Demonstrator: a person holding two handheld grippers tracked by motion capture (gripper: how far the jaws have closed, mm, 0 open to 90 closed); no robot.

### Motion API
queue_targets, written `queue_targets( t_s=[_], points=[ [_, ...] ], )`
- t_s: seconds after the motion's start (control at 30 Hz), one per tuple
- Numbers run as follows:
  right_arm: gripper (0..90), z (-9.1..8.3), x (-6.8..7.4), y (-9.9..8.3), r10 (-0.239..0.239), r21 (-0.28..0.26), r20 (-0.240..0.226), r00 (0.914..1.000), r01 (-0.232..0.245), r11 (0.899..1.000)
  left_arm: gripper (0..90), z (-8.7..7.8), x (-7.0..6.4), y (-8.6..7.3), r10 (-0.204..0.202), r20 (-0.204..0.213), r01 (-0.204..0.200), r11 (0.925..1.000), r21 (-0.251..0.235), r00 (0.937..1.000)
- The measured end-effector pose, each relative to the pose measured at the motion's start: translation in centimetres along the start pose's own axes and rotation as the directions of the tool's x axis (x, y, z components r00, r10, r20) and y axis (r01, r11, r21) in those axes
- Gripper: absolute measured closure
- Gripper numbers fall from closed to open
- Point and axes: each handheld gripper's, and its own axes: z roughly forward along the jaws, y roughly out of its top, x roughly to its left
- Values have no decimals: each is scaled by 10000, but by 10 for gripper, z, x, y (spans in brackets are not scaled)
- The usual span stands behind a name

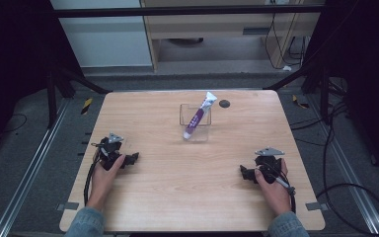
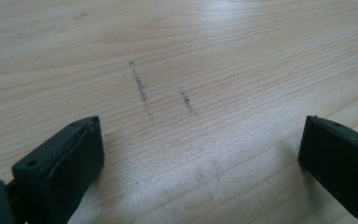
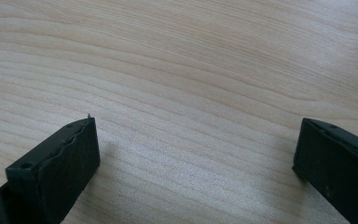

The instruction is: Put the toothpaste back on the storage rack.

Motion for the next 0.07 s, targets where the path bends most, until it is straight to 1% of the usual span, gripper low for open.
queue_targets(
  t_s=[0.07],
  points=[
    [4, 0, 0, 0, -1, 2, -2, 10000, 1, 10000, 0, 0, 0, 0, -26, -24, 26, 10000, 3, 10000]
  ],
)
